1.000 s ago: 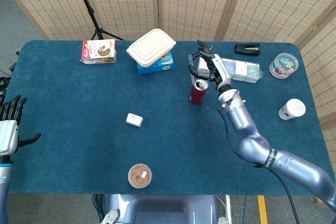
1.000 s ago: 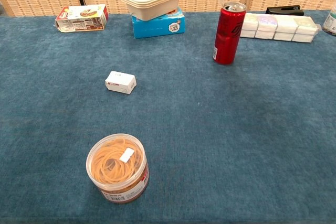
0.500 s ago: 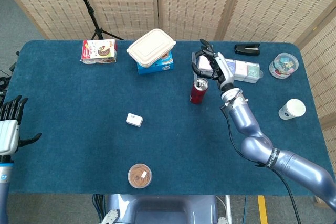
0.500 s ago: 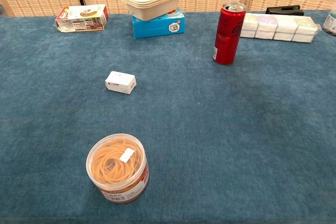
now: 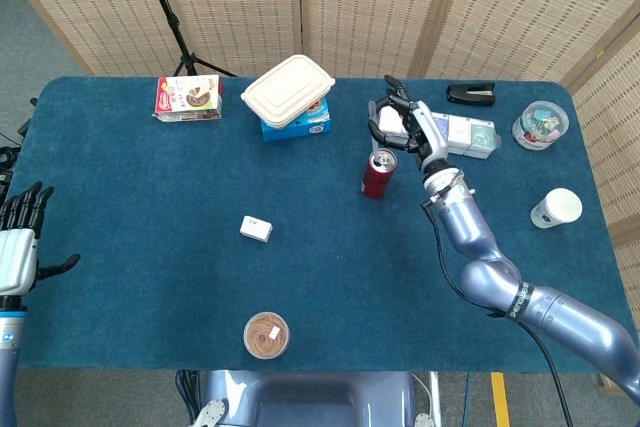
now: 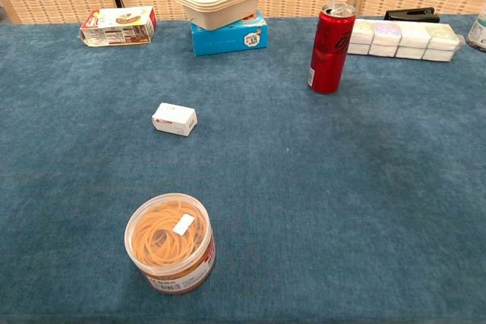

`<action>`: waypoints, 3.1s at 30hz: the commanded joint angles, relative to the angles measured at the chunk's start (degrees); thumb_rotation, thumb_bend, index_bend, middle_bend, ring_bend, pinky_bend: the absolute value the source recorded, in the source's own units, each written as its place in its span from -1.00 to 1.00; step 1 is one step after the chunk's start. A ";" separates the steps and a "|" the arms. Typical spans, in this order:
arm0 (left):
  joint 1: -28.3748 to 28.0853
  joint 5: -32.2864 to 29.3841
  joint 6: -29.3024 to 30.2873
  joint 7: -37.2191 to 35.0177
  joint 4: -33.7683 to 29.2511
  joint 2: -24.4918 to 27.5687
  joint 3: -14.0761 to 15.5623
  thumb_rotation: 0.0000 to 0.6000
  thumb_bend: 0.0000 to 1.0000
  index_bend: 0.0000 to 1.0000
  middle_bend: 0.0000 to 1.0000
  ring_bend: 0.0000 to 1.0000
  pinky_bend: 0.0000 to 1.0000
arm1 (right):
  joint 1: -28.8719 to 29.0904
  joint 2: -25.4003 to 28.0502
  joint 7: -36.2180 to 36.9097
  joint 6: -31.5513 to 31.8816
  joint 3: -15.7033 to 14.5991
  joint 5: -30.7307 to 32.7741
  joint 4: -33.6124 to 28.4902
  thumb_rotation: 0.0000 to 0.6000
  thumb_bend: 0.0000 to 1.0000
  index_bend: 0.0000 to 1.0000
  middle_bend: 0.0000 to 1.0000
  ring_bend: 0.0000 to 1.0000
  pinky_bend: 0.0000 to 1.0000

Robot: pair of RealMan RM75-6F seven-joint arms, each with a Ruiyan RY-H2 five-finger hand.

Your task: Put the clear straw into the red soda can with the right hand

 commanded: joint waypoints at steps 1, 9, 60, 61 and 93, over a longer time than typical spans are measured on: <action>-0.01 0.03 -0.01 -0.01 0.03 -0.01 0.02 1.00 -1.00 -1.00 -1.00 -1.00 -0.89 | -0.07 -0.01 0.12 -0.08 0.01 -0.03 0.13 1.00 -0.02 0.13 -1.00 -1.00 -1.00; -0.02 -0.01 -0.11 -0.17 0.11 -0.01 0.03 1.00 -1.00 -1.00 -1.00 -1.00 -0.89 | -0.25 -0.24 0.46 -0.27 -0.09 -0.26 0.56 1.00 -0.02 0.14 -1.00 -1.00 -1.00; -0.29 -0.03 -0.91 -0.76 0.49 -0.08 0.26 1.00 -1.00 -1.00 -1.00 -1.00 -0.89 | -1.17 -0.66 1.99 -1.41 -1.17 -3.18 2.02 1.00 -0.02 0.14 -1.00 -1.00 -1.00; -0.29 -0.03 -0.89 -0.77 0.48 -0.07 0.26 1.00 -1.00 -1.00 -1.00 -1.00 -0.89 | -1.15 -0.71 2.03 -1.44 -1.20 -3.21 2.08 1.00 -0.02 0.14 -1.00 -1.00 -1.00; -0.59 -0.19 -1.84 -1.23 0.84 -0.20 0.44 1.00 -1.00 -1.00 -1.00 -1.00 -0.89 | -1.41 -3.56 3.00 -2.04 -4.42 -7.73 7.70 1.00 -0.02 0.14 -1.00 -1.00 -1.00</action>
